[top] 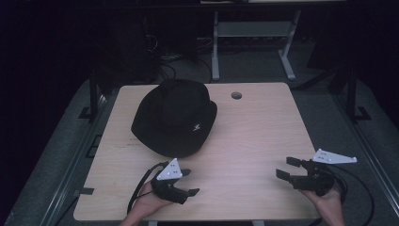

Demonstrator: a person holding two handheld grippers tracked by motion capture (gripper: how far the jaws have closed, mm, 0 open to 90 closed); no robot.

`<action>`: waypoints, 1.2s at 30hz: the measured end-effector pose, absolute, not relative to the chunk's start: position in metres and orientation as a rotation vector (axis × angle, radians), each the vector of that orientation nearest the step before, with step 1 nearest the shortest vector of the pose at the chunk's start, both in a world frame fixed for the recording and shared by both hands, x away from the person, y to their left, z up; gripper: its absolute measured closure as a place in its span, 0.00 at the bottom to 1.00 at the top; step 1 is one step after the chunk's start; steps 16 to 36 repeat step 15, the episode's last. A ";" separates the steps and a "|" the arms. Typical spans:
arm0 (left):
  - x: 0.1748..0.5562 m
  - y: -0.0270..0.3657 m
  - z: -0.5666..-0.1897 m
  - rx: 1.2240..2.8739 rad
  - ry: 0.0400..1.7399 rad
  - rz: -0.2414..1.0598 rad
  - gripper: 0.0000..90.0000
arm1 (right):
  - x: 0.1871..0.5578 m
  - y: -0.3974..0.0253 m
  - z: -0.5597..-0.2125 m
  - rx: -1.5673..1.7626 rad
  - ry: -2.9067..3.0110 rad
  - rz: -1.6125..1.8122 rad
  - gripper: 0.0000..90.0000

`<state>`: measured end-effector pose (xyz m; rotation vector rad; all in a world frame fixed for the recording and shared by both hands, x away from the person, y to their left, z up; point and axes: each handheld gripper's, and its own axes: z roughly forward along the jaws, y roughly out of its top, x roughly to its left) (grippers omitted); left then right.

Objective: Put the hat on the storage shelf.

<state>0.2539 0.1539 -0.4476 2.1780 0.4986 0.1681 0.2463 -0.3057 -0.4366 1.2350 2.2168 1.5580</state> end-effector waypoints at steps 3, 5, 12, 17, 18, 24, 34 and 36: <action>0.254 0.153 -0.449 2.180 0.499 0.168 0.30 | 0.240 -0.309 -0.442 1.243 2.203 1.563 0.23; 0.254 0.153 -0.449 2.181 0.492 0.162 0.30 | 0.234 -0.311 -0.445 1.241 2.199 1.553 0.23; 0.254 0.154 -0.448 2.168 0.488 0.155 0.30 | 0.217 -0.315 -0.449 1.237 2.141 1.521 0.21; 0.254 0.154 -0.447 2.161 0.496 0.150 0.30 | 0.211 -0.312 -0.450 1.228 2.125 1.523 0.21; 0.254 0.154 -0.447 2.161 0.496 0.150 0.30 | 0.211 -0.312 -0.450 1.228 2.125 1.523 0.21; 0.254 0.154 -0.447 2.161 0.496 0.150 0.30 | 0.211 -0.312 -0.450 1.228 2.125 1.523 0.21; 0.254 0.154 -0.447 2.161 0.496 0.150 0.30 | 0.211 -0.312 -0.450 1.228 2.125 1.523 0.21; 0.254 0.154 -0.447 2.161 0.496 0.150 0.30 | 0.211 -0.312 -0.450 1.228 2.125 1.523 0.21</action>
